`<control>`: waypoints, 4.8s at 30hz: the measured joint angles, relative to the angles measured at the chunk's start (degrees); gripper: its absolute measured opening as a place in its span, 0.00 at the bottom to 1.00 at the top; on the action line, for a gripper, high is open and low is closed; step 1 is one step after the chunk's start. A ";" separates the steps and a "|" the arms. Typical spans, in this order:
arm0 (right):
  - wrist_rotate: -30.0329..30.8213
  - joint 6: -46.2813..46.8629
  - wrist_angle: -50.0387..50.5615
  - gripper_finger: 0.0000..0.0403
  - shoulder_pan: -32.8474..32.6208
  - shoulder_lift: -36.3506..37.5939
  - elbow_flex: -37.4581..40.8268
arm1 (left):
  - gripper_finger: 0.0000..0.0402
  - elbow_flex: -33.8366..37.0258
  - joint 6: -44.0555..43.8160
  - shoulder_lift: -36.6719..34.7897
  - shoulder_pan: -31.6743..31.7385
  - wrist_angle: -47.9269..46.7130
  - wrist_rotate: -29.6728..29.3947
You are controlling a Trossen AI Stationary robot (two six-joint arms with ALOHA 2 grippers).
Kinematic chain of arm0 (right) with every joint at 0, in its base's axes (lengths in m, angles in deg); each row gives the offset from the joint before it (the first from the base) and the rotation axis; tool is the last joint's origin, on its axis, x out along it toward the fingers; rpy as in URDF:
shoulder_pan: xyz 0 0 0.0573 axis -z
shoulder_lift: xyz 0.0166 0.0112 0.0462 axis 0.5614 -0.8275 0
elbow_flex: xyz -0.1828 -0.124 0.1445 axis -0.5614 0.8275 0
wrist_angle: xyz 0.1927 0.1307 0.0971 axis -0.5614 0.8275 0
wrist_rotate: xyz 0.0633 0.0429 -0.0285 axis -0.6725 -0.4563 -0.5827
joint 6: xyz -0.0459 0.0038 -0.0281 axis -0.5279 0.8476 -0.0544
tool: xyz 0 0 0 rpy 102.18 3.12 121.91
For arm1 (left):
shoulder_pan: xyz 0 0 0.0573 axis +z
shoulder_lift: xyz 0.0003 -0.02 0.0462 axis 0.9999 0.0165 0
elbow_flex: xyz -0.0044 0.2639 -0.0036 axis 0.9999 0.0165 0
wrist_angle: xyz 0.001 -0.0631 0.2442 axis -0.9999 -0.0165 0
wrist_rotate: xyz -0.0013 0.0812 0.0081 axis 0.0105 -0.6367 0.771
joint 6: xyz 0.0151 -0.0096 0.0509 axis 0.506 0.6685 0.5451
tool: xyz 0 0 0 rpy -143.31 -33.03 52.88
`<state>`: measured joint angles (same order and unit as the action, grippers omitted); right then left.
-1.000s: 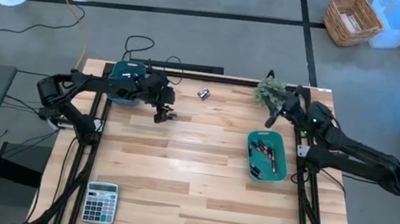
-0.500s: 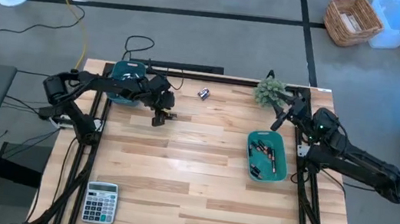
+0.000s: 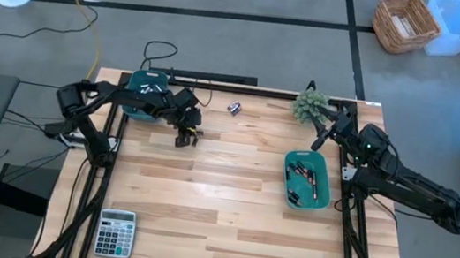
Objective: Sort batteries
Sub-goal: Put the brown-block battery into the green bin
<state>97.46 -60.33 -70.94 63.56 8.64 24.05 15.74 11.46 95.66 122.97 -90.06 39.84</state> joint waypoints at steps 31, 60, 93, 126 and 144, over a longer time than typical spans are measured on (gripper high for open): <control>0.77 0.00 -0.02 0.42 0.00 -0.15 0.00 | 0.10 0.17 0.95 0.86 -0.01 6.46 -2.54; 0.77 -0.24 -1.61 0.42 0.00 -0.17 0.00 | 0.10 -0.04 -17.52 -0.09 -14.27 49.54 4.85; 0.75 -2.61 -4.29 0.42 -0.09 -0.11 0.00 | 0.10 -51.84 -22.77 43.37 -23.41 45.13 16.70; 0.73 -2.49 -4.25 0.42 -0.11 -0.13 0.00 | 0.53 -56.22 -22.44 41.96 -20.71 32.66 19.74; 0.73 -1.99 -4.07 0.42 -0.13 -0.11 0.00 | 0.42 -17.92 -20.21 12.78 -19.96 35.07 -8.78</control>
<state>98.19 -62.32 -75.00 63.43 8.53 24.05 -2.18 -8.74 108.43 103.01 -54.99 31.06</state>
